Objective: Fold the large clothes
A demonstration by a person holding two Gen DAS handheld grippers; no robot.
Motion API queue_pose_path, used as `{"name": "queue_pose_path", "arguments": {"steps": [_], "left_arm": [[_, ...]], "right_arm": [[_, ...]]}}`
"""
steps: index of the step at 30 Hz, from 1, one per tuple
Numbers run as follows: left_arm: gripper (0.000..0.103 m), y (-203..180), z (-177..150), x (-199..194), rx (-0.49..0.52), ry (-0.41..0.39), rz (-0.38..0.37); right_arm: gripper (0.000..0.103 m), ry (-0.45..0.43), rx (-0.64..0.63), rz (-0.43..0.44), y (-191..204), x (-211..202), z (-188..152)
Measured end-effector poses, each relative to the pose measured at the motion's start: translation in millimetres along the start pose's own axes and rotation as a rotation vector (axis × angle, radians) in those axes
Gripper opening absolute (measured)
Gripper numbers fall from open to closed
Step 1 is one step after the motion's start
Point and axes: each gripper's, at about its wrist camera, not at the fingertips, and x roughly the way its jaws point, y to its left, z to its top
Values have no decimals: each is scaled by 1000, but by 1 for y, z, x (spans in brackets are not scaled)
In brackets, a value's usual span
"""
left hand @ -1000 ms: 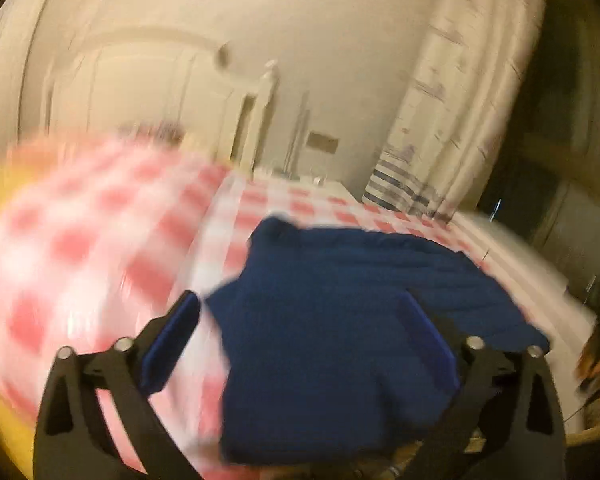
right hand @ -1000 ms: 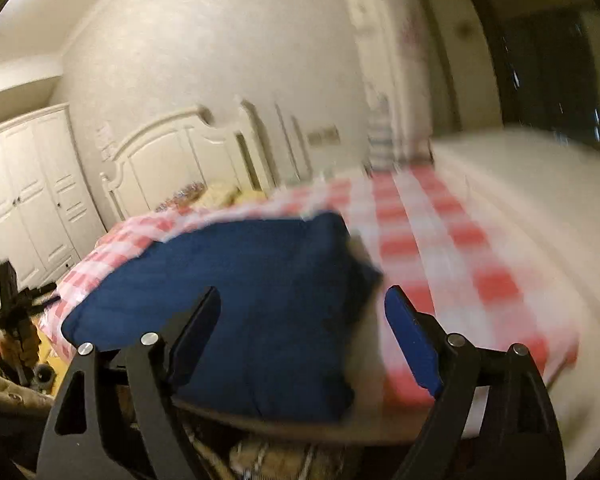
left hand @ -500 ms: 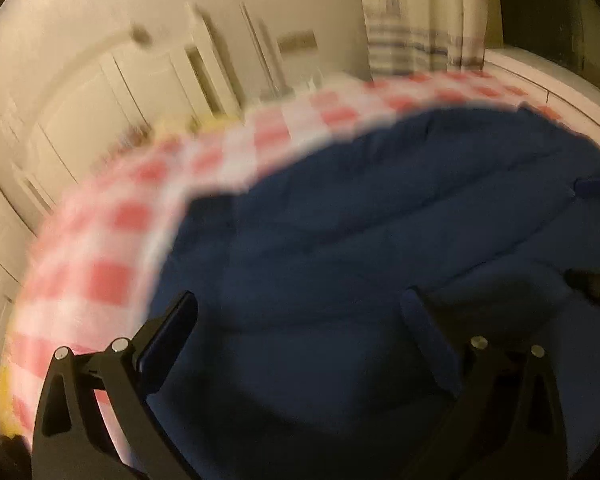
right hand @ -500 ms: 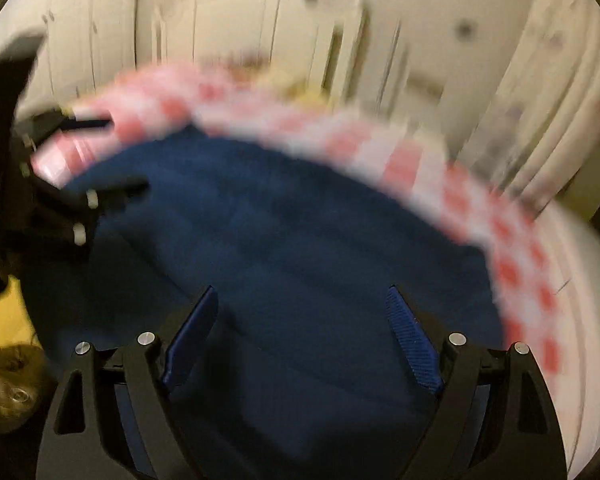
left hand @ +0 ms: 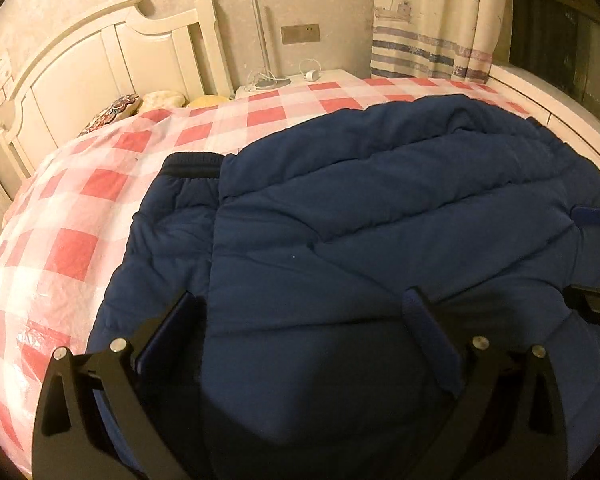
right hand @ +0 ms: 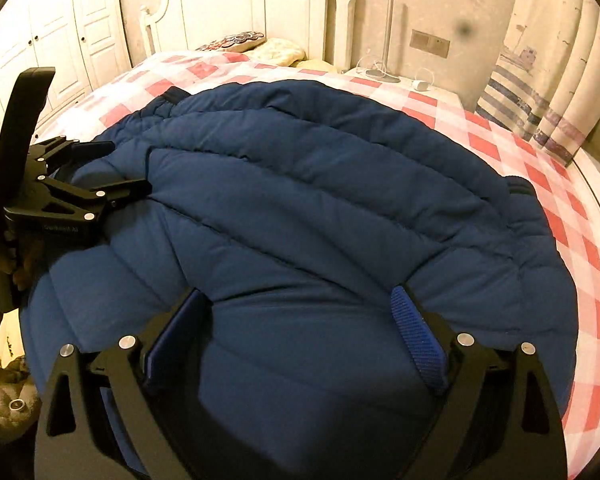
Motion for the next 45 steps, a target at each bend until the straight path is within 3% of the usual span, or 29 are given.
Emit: {"name": "queue_pose_path", "arguments": {"steps": [4, 6, 9, 12, 14, 17, 25, 29, 34, 45], "left_arm": [[101, -3, 14, -1, 22, 116, 15], [100, -1, 31, -8, 10, 177, -35], [100, 5, 55, -32, -32, 85, -95], [101, 10, 84, -51, -72, -50, -46], [101, 13, 94, -51, -105, -81, -44], [101, 5, 102, -31, -99, -60, -18], [101, -10, 108, 56, 27, 67, 79], [101, -2, 111, 81, -4, 104, 30], [101, 9, 103, 99, -79, 137, -56], [101, 10, 99, 104, -106, 120, -81]], "right_arm": [[90, 88, -9, -11, 3, 0, 11], [91, 145, -31, -37, 7, -4, 23], [90, 44, -82, -67, 13, -32, 47], [83, -73, -55, -108, 8, -53, 73], [74, -161, -40, -113, 6, -61, 88], [68, -186, -17, -116, 4, -53, 100], [53, -19, 3, -93, -11, 27, 113], [53, 39, 3, -89, -20, 62, 112], [54, 29, -7, -72, -20, 72, 107], [56, 29, -26, -60, -15, 83, 105]]}}
